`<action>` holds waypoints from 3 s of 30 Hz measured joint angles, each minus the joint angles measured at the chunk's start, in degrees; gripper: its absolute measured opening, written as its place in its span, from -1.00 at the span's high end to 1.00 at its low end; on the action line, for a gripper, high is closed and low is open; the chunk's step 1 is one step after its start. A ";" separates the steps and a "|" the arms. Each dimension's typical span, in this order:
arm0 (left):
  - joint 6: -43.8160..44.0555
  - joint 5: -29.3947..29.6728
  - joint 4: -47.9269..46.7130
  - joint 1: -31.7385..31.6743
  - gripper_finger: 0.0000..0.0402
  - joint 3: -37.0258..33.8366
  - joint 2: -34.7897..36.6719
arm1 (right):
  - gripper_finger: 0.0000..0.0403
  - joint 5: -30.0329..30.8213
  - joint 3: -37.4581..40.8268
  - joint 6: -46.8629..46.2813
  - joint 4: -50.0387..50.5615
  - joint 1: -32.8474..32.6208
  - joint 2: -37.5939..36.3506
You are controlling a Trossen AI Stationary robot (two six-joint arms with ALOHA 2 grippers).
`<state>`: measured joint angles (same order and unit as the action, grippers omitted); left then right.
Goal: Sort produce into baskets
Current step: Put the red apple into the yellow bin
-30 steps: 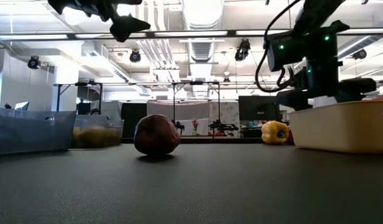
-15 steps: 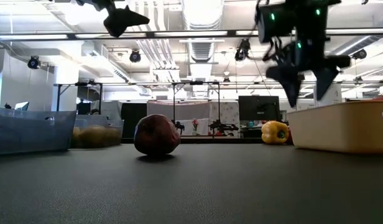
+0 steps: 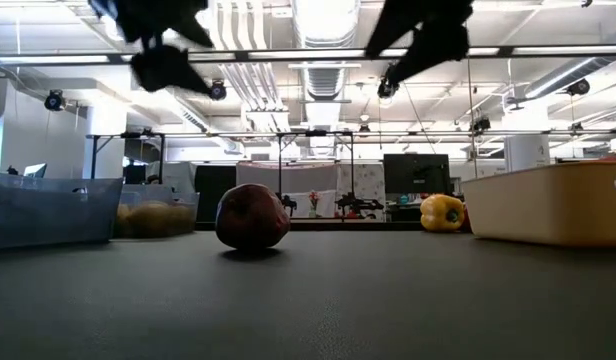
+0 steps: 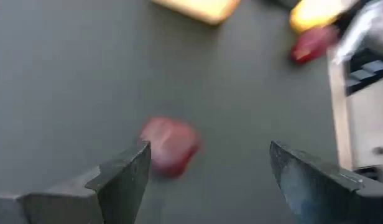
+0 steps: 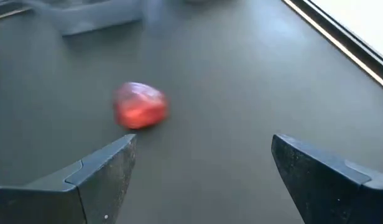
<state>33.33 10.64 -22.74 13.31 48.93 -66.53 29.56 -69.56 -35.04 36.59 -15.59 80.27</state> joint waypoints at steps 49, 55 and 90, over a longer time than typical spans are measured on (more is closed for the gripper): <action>-5.67 8.47 18.57 -4.49 -0.54 -3.85 -28.87 | -0.67 -22.02 -12.87 31.78 -9.44 8.48 34.01; -6.82 10.23 11.79 -4.51 -0.54 -4.07 -24.25 | -0.48 -21.89 -14.48 27.97 -4.82 8.53 33.32; -16.31 14.20 10.62 -8.44 -0.54 -3.63 2.09 | -0.66 -23.46 18.35 -26.10 29.30 8.00 -7.82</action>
<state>17.02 24.84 -12.12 4.86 45.30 -64.45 6.10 -51.21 -61.14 65.89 -7.60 72.45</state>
